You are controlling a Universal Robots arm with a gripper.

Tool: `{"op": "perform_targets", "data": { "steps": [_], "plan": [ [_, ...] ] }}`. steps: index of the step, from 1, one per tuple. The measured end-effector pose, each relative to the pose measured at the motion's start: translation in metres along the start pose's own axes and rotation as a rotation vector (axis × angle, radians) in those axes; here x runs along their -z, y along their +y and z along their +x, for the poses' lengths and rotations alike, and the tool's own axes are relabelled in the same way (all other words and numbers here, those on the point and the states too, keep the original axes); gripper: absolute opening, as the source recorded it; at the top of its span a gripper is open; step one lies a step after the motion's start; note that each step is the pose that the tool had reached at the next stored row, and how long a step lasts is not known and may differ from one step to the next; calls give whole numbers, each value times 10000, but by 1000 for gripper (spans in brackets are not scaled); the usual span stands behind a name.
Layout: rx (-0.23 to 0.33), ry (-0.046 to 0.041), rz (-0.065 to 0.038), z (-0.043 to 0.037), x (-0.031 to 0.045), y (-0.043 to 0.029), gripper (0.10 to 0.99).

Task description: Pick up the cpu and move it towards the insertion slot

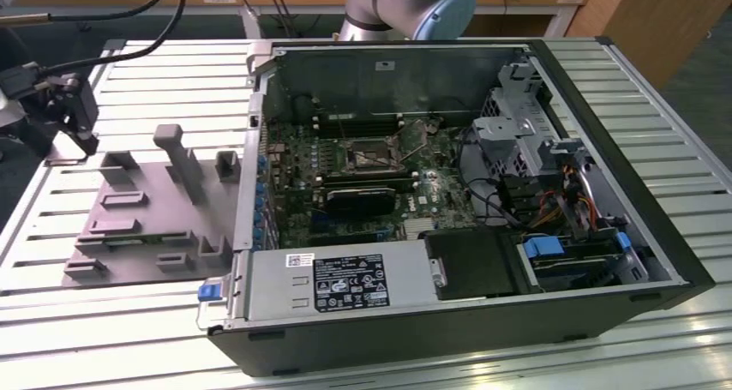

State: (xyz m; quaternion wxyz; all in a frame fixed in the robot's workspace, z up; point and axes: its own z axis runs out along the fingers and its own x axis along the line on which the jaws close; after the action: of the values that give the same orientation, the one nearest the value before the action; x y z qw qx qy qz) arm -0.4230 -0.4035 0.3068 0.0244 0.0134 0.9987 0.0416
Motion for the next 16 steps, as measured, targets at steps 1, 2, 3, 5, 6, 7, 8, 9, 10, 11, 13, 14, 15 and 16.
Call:
{"op": "perform_targets", "data": {
  "steps": [1,2,3,5,6,7,8,9,10,11,13,14,15,16],
  "plan": [
    [0,0,0,-1,28,2,537],
    [0,0,0,-2,53,4,537],
    [0,0,0,-4,75,6,537],
    [0,-1,-1,-5,110,9,537],
    [0,-1,-1,-6,131,11,537],
    [0,-1,-1,-8,154,13,537],
    [0,0,-1,-9,177,15,537],
    [0,0,-1,-10,197,17,537],
    [0,0,-1,-10,218,18,537],
    [0,-1,-1,-11,239,20,537],
    [0,0,0,-13,281,24,537],
    [0,0,-1,-14,301,25,537],
    [0,-1,-1,-15,320,27,537],
    [0,-1,-1,-16,342,29,537]
  ]
}}
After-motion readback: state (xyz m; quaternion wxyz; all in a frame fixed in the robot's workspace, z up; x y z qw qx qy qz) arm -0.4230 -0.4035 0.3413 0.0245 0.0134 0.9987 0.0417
